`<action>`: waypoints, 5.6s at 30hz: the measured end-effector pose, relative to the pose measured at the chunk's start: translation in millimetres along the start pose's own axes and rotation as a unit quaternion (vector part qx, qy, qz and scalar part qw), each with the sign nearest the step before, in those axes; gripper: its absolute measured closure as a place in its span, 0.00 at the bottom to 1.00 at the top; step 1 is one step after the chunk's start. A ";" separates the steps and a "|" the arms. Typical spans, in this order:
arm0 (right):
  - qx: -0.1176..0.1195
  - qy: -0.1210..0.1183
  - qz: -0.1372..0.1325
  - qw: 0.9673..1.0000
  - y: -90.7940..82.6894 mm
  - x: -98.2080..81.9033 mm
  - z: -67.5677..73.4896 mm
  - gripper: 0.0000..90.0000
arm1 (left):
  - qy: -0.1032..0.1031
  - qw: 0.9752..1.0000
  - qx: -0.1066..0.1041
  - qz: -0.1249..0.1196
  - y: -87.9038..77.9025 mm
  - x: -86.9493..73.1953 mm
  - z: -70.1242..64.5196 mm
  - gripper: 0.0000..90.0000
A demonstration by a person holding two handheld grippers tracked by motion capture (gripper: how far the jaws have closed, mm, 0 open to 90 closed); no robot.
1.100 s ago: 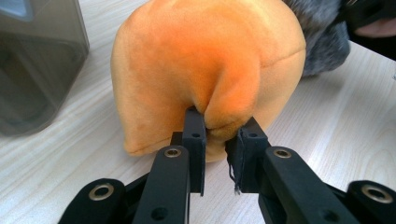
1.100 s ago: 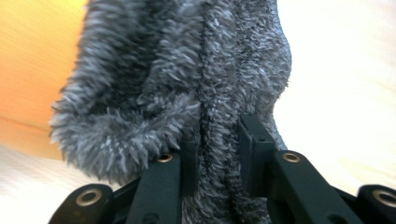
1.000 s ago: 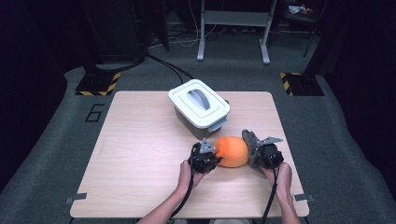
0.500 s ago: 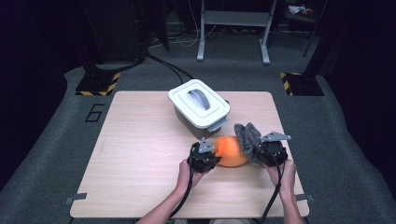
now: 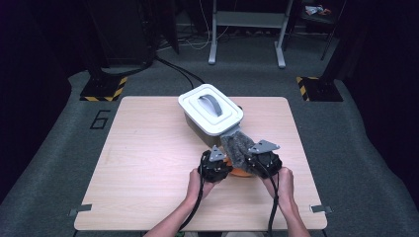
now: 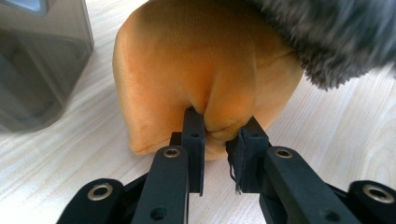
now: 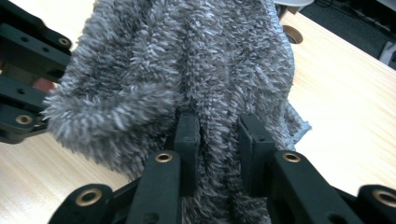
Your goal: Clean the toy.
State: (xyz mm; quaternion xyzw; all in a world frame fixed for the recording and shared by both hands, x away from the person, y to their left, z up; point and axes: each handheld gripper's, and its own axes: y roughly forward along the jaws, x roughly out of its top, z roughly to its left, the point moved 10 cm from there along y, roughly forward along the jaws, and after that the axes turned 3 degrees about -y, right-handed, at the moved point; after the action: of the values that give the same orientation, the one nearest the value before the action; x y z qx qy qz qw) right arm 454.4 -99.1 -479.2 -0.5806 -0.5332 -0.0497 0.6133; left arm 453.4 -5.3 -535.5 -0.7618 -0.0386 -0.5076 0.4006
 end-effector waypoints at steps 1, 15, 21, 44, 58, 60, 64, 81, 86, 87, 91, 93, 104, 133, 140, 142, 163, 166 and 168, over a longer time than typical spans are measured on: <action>-0.001 0.008 0.000 1.000 0.3 -0.7 -0.7 0.80 | 0.000 1.000 0.000 0.000 0.2 0.0 -0.2 0.86; -0.004 0.068 0.002 0.998 3.9 -25.0 -33.4 0.80 | 0.000 1.000 -0.001 0.002 0.5 -1.7 0.6 0.86; -0.005 0.096 0.010 0.995 10.4 -41.8 -50.5 0.80 | 0.000 1.000 -0.002 0.003 0.7 -1.9 0.3 0.86; 0.029 0.177 0.058 0.982 49.6 -92.9 -73.7 0.80 | -0.008 1.000 -0.007 0.005 0.2 -1.2 3.2 0.86; 0.057 0.143 -0.014 0.988 10.0 -45.8 -57.1 0.80 | -0.007 1.000 -0.009 0.005 -0.3 -0.2 5.9 0.84; 0.049 0.142 -0.004 0.989 15.7 -48.1 -55.9 0.80 | -0.006 1.000 -0.010 0.004 -0.4 -0.6 6.6 0.82; 0.048 0.147 -0.003 0.988 17.2 -48.9 -57.9 0.80 | 0.002 1.000 -0.001 0.002 -0.2 -2.5 7.7 0.67; 0.034 0.142 -0.006 0.989 15.2 -47.0 -57.2 0.80 | 0.045 0.999 0.029 0.007 12.5 -6.7 9.7 0.79; 0.032 0.142 -0.015 0.989 8.3 -44.0 -56.9 0.80 | 0.028 0.999 0.025 0.002 10.9 -3.7 8.2 0.87; 0.032 0.141 -0.017 0.989 6.4 -43.1 -56.5 0.80 | 0.015 1.000 0.016 0.002 9.2 -2.4 7.3 0.87; 0.041 0.135 -0.029 0.990 -0.8 -36.5 -50.7 0.80 | -0.015 1.000 -0.005 0.001 6.1 2.7 2.4 0.87; 0.044 0.128 -0.039 0.990 -5.5 -29.5 -45.2 0.80 | -0.020 1.000 -0.010 0.003 5.7 5.7 -1.9 0.88; 0.048 0.081 -0.046 0.994 -7.4 -8.6 -17.3 0.80 | -0.033 0.999 -0.023 -0.003 5.2 6.9 -3.5 0.87; 0.006 0.163 0.020 0.986 31.9 -71.7 -67.8 0.80 | -0.052 0.998 -0.028 -0.005 6.4 0.4 8.6 0.87; 0.013 0.185 0.056 0.981 50.2 -95.3 -69.5 0.80 | -0.048 0.998 -0.032 -0.007 6.1 1.2 8.0 0.86; 0.009 0.181 0.050 0.982 45.2 -92.4 -72.3 0.80 | -0.048 0.998 -0.031 -0.010 5.6 2.1 7.9 0.86; 0.026 0.058 -0.037 0.997 -4.8 -3.0 -14.6 0.80 | -0.031 0.999 -0.034 -0.008 6.2 6.3 4.3 0.86; 0.021 0.058 -0.031 0.998 -2.3 -3.2 -13.4 0.80 | -0.032 0.999 -0.035 -0.010 6.3 6.3 4.2 0.86; 0.007 0.050 -0.026 0.998 -0.5 -4.9 -16.2 0.80 | -0.030 0.999 -0.034 -0.008 6.7 6.3 3.9 0.86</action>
State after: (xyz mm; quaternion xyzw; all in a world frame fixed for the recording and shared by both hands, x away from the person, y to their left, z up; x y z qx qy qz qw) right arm 461.6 -114.4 -478.4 -0.5590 -0.5171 -0.0906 0.6418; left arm 462.5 -9.5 -534.9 -0.7894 -0.0395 -0.4887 0.3694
